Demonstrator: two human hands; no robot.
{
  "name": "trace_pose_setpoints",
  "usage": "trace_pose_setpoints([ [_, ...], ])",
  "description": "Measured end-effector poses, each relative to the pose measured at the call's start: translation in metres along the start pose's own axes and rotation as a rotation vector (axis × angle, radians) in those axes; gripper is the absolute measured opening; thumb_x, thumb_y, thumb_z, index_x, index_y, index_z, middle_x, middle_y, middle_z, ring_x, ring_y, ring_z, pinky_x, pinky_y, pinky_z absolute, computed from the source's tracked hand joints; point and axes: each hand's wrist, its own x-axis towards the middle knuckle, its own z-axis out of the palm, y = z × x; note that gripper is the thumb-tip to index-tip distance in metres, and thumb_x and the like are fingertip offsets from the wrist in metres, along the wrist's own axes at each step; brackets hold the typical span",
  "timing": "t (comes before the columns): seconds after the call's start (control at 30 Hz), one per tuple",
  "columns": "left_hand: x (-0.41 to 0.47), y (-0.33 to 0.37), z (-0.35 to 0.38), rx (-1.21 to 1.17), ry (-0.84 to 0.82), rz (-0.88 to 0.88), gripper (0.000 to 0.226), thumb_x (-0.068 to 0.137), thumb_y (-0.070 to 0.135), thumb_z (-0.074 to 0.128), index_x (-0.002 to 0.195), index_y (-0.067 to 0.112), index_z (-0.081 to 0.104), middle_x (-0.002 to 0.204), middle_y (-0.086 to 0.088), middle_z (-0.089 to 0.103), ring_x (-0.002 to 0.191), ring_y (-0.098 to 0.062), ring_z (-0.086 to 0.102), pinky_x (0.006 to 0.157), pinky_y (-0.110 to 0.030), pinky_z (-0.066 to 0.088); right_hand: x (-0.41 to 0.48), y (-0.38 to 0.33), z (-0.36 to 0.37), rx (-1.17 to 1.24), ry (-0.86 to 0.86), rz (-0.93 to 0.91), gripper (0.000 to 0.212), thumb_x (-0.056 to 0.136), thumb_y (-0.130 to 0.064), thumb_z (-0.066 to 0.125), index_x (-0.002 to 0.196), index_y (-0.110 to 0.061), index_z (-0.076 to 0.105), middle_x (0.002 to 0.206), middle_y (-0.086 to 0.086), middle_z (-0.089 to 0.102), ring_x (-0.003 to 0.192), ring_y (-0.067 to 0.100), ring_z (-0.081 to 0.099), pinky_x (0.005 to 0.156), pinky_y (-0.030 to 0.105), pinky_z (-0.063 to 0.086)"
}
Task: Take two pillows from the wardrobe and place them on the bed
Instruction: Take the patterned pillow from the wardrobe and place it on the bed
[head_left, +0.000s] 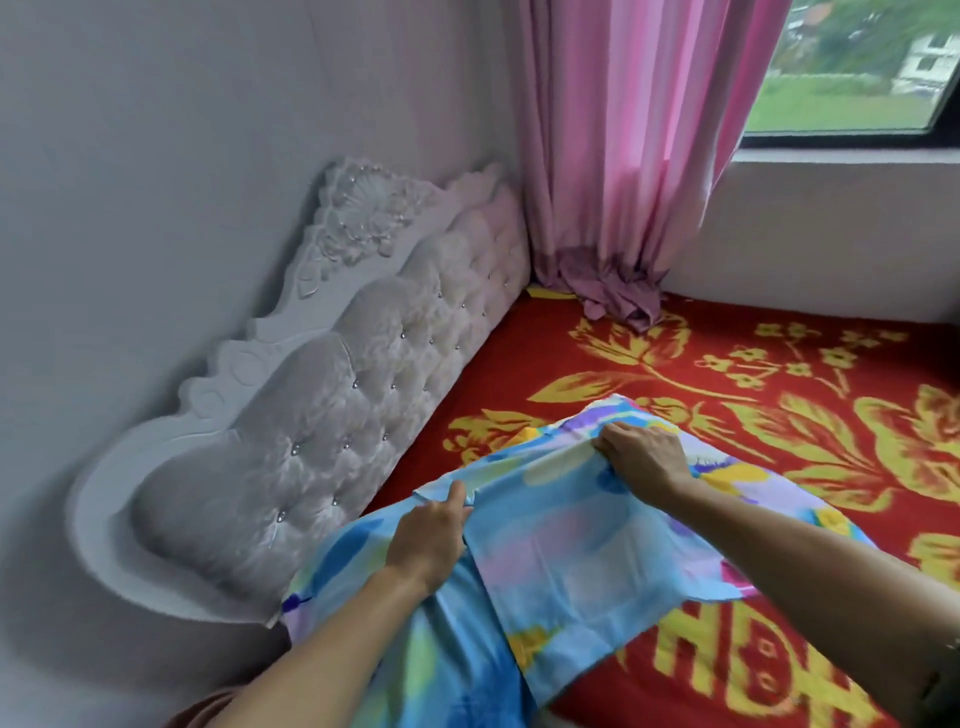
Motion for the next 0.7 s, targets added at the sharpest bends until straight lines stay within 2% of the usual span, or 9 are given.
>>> trace_pose_setpoints([
  [0.13, 0.057, -0.043, 0.013, 0.009, -0.079, 0.133, 0.010, 0.094, 0.014, 0.041, 0.103, 0.015, 0.040, 0.077, -0.012, 0.068, 0.072, -0.036, 0.063, 0.053, -0.039, 0.041, 0.054, -0.009, 0.026, -0.042, -0.036, 0.078, 0.018, 0.089, -0.031, 0.056, 0.077, -0.018, 0.056, 0.086, 0.004, 0.069, 0.077, 0.032, 0.062, 0.059, 0.033, 0.033],
  [0.23, 0.104, -0.073, 0.018, 0.019, -0.110, 0.189, 0.009, 0.093, 0.013, 0.040, 0.103, 0.015, 0.040, 0.079, -0.011, 0.068, 0.073, -0.036, 0.062, 0.056, -0.040, 0.043, 0.096, -0.017, 0.036, -0.071, -0.046, 0.120, 0.020, 0.089, -0.033, 0.055, 0.077, -0.017, 0.056, 0.087, 0.005, 0.069, 0.081, 0.032, 0.062, 0.062, 0.034, 0.037],
  [0.37, 0.150, -0.099, 0.020, -0.027, -0.145, 0.225, 0.011, 0.092, 0.011, 0.044, 0.103, 0.012, 0.040, 0.078, -0.014, 0.067, 0.070, -0.037, 0.061, 0.052, -0.036, 0.034, 0.140, -0.023, 0.039, -0.133, -0.077, 0.127, 0.017, 0.090, -0.033, 0.054, 0.083, -0.018, 0.059, 0.092, 0.005, 0.068, 0.086, 0.031, 0.063, 0.067, 0.034, 0.041],
  [0.53, 0.198, -0.107, 0.023, -0.085, -0.143, 0.251, 0.012, 0.090, 0.007, 0.046, 0.099, 0.013, 0.040, 0.075, -0.014, 0.067, 0.067, -0.037, 0.060, 0.050, -0.035, 0.031, 0.179, -0.015, 0.036, -0.181, -0.077, 0.135, 0.013, 0.089, -0.032, 0.055, 0.087, -0.021, 0.059, 0.097, 0.003, 0.067, 0.089, 0.030, 0.062, 0.071, 0.034, 0.042],
  [0.7, 0.236, -0.100, 0.026, -0.123, -0.110, 0.263, 0.003, 0.094, 0.013, 0.041, 0.097, 0.015, 0.040, 0.076, -0.014, 0.067, 0.070, -0.037, 0.061, 0.050, -0.035, 0.031, 0.213, 0.008, 0.037, -0.199, -0.065, 0.152, 0.015, 0.089, -0.034, 0.055, 0.084, -0.020, 0.058, 0.094, 0.003, 0.068, 0.086, 0.030, 0.063, 0.066, 0.033, 0.040],
])
